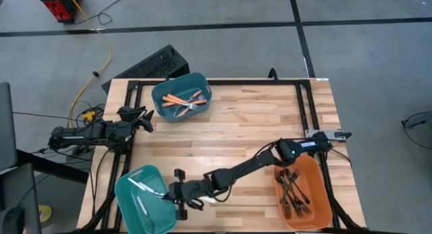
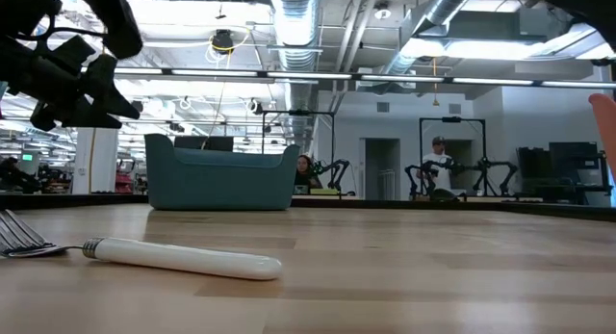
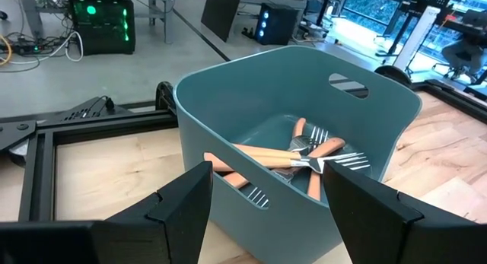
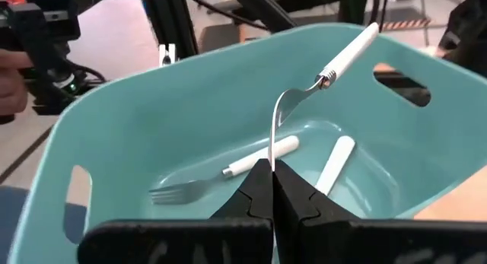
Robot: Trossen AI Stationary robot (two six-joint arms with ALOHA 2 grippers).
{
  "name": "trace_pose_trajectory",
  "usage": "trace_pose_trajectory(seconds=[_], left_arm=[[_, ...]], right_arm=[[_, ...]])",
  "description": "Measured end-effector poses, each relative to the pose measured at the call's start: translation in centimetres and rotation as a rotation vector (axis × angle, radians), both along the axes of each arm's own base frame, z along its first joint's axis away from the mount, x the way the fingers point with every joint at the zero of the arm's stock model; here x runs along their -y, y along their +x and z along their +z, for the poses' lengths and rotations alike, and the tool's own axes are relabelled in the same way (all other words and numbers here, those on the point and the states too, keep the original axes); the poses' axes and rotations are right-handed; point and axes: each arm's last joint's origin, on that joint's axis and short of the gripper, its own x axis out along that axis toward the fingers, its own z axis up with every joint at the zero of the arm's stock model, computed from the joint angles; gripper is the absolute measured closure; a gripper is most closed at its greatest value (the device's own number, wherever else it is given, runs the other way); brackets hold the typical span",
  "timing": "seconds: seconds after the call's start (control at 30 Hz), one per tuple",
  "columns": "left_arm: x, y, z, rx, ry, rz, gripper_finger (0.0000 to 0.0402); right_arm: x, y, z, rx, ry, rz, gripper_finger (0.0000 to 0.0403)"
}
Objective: Sort silverware by color (type)
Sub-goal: Put the white fork into the green bin
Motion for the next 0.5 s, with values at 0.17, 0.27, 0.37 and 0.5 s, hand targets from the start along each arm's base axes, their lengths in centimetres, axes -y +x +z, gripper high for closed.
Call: trace_pose_trajectory(seconds=[0.17,0.27,0.37,0.5], left_arm=[[0.0,0.0,0.0,0.000,0.000,0.000,0.0167],[0.0,0.0,0.0,0.000,0.000,0.000,0.0167],[0.0,0.0,0.0,0.000,0.000,0.000,0.0167],[0.0,0.0,0.0,0.000,0.000,0.000,0.0167]], right_arm=[[1.1,0.3,-0.3,-0.043,0.023,0.031,0.0388],[1.4,0.3,-0.1,-0.119,0.005,0.051,0.0388],[1.9,0.3,0.9,-0.154,-0.009,0.066,0.0388],[2.0,0.3,2.0,-0.144,-0.057,0.085,0.0388]])
